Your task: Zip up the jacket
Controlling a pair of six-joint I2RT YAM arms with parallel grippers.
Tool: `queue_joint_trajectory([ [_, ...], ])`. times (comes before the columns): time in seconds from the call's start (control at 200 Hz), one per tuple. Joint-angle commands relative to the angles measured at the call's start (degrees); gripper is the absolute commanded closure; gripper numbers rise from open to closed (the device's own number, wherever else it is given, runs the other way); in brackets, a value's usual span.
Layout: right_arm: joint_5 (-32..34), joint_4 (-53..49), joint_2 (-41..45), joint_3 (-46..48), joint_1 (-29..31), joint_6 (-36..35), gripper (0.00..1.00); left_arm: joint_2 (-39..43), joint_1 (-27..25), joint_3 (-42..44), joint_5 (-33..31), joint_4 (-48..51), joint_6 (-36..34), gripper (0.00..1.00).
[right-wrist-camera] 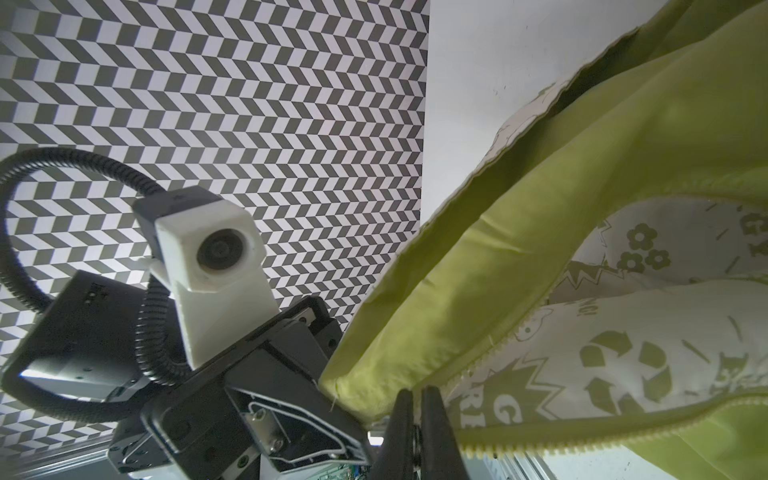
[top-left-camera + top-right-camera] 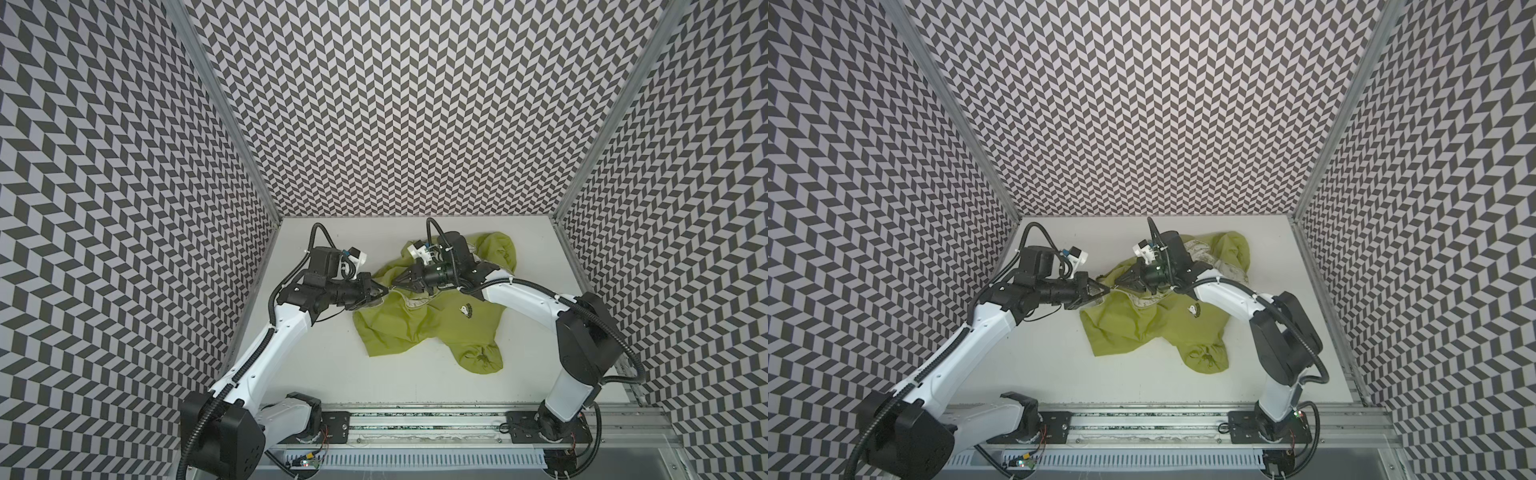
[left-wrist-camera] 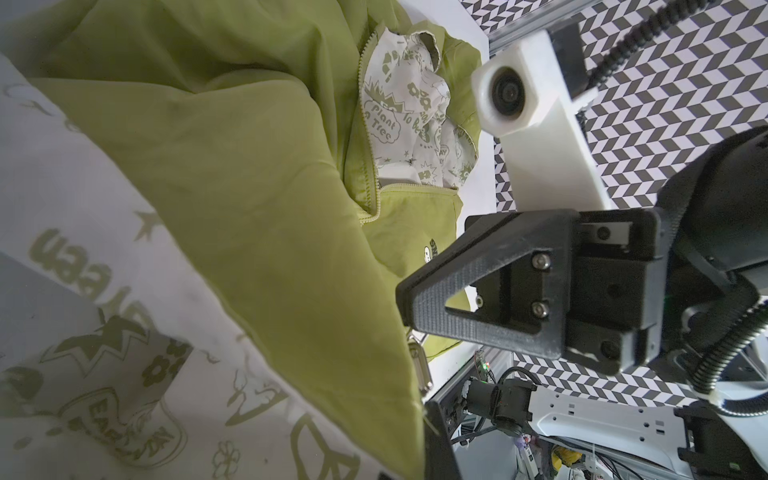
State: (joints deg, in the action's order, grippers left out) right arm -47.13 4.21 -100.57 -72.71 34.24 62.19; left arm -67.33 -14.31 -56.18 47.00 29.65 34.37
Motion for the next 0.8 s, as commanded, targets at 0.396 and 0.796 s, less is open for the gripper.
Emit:
queue_joint_trajectory([
  [0.396, 4.83, -10.41, 2.35, -3.32, -0.13, -6.43, 1.00, -0.16, 0.28, -0.75, 1.14, -0.43, -1.09, 1.00],
  [0.796, 11.29, -18.17, 2.40, -5.03, -0.13, -10.96, 1.00, 0.67, 1.56, -1.03, 0.76, 0.77, -1.74, 1.00],
])
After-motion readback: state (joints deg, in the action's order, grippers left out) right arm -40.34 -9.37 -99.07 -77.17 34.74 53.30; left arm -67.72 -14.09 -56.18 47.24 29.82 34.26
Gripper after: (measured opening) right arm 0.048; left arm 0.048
